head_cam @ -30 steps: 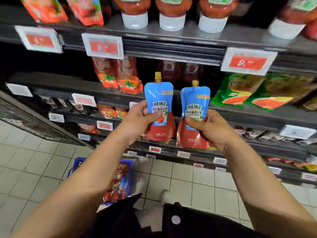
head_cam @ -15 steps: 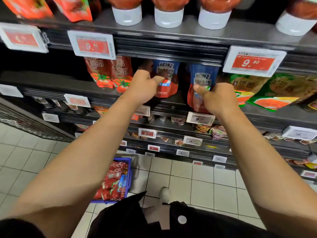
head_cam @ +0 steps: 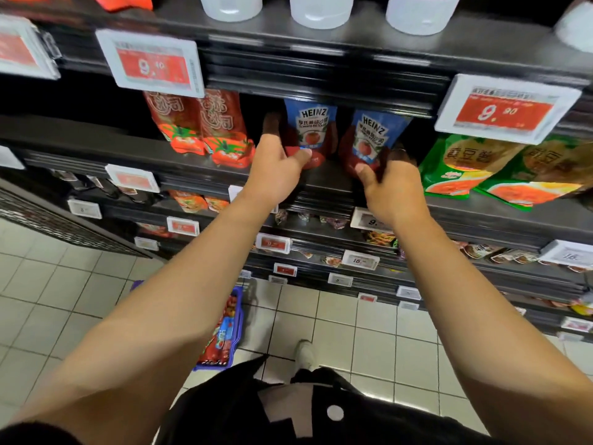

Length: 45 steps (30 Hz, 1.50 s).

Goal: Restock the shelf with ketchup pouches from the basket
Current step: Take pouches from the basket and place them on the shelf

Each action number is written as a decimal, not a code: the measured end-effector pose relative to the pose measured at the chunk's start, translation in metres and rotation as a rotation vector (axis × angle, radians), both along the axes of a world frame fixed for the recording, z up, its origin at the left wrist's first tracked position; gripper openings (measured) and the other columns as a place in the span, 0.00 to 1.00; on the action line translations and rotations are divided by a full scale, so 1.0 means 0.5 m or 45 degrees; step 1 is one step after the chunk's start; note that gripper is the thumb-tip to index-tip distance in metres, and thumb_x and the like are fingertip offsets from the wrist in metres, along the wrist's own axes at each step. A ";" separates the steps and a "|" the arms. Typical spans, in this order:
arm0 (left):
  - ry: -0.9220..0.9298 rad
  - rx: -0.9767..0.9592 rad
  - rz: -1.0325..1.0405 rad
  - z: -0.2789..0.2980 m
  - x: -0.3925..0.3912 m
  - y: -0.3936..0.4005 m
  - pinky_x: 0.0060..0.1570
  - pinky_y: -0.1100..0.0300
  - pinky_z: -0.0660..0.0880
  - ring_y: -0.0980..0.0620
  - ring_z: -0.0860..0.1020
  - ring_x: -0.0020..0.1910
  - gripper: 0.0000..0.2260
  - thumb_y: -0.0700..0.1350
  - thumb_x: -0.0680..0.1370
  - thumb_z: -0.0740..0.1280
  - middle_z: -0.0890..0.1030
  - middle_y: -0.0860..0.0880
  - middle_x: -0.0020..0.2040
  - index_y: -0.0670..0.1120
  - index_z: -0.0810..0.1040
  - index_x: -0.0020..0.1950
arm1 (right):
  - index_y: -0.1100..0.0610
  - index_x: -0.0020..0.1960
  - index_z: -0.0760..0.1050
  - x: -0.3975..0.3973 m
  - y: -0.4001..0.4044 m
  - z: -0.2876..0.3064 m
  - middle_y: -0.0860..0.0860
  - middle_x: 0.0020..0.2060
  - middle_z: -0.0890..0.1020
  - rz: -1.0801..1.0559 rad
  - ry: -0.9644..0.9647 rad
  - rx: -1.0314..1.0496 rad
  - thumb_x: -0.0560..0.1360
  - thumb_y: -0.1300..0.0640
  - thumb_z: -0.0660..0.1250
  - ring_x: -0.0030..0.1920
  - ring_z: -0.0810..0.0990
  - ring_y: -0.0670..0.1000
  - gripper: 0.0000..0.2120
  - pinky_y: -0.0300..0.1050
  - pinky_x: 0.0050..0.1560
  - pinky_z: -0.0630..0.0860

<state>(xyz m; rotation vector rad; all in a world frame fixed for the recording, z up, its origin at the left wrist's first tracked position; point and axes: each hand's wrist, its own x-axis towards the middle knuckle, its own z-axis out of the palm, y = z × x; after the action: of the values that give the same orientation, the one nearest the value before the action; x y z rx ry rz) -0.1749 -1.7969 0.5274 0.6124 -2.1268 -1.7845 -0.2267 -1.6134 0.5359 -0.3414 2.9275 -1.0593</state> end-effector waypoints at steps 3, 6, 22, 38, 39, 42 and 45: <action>-0.055 -0.130 0.061 -0.017 -0.001 -0.010 0.58 0.53 0.80 0.57 0.80 0.54 0.15 0.40 0.78 0.70 0.80 0.52 0.54 0.47 0.70 0.62 | 0.61 0.71 0.69 0.000 -0.013 0.001 0.60 0.61 0.79 -0.073 0.062 -0.094 0.78 0.56 0.69 0.61 0.78 0.62 0.24 0.48 0.57 0.76; -0.019 -0.170 -0.010 -0.014 -0.008 -0.022 0.60 0.55 0.79 0.56 0.79 0.59 0.20 0.36 0.78 0.67 0.80 0.52 0.59 0.47 0.69 0.69 | 0.61 0.69 0.70 -0.011 -0.026 0.004 0.60 0.60 0.80 -0.144 0.111 -0.092 0.76 0.61 0.70 0.60 0.80 0.61 0.22 0.49 0.56 0.78; -0.095 -0.609 0.121 -0.020 -0.037 -0.006 0.53 0.73 0.70 0.53 0.77 0.60 0.25 0.34 0.79 0.64 0.78 0.43 0.65 0.44 0.66 0.77 | 0.60 0.65 0.73 -0.027 -0.051 -0.006 0.59 0.55 0.81 -0.222 0.116 0.098 0.77 0.63 0.64 0.54 0.82 0.60 0.16 0.46 0.47 0.77; -0.003 -0.616 -0.050 -0.011 0.077 0.007 0.69 0.62 0.66 0.55 0.68 0.67 0.26 0.42 0.80 0.69 0.70 0.45 0.68 0.41 0.64 0.75 | 0.63 0.63 0.74 0.081 -0.007 -0.042 0.59 0.57 0.79 -0.090 0.240 -0.280 0.79 0.58 0.63 0.57 0.79 0.55 0.15 0.41 0.59 0.73; 0.083 -0.592 -0.059 -0.020 0.110 0.003 0.70 0.61 0.66 0.53 0.69 0.69 0.26 0.40 0.79 0.69 0.70 0.44 0.69 0.41 0.64 0.76 | 0.61 0.62 0.75 0.094 0.002 -0.049 0.56 0.56 0.80 -0.034 0.271 -0.406 0.79 0.59 0.64 0.55 0.79 0.50 0.13 0.38 0.57 0.74; 0.233 -0.634 0.052 -0.069 0.213 -0.031 0.63 0.66 0.69 0.56 0.73 0.63 0.21 0.33 0.76 0.68 0.74 0.45 0.62 0.41 0.71 0.68 | 0.54 0.53 0.75 0.128 0.023 -0.088 0.48 0.49 0.78 0.103 0.454 -0.596 0.77 0.60 0.67 0.48 0.78 0.48 0.06 0.40 0.50 0.75; 0.049 -0.749 0.173 -0.137 0.321 -0.104 0.57 0.63 0.72 0.54 0.74 0.56 0.16 0.34 0.74 0.66 0.75 0.48 0.56 0.45 0.74 0.61 | 0.49 0.50 0.73 0.162 0.007 -0.132 0.35 0.45 0.73 0.260 0.473 -0.597 0.78 0.55 0.68 0.45 0.76 0.53 0.04 0.50 0.46 0.74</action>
<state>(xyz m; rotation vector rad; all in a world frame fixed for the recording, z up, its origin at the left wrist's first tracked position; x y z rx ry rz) -0.0143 -1.8488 0.4588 0.5365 -2.3541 -1.0093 -0.1458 -1.6098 0.4697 -0.9110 2.8022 -1.8090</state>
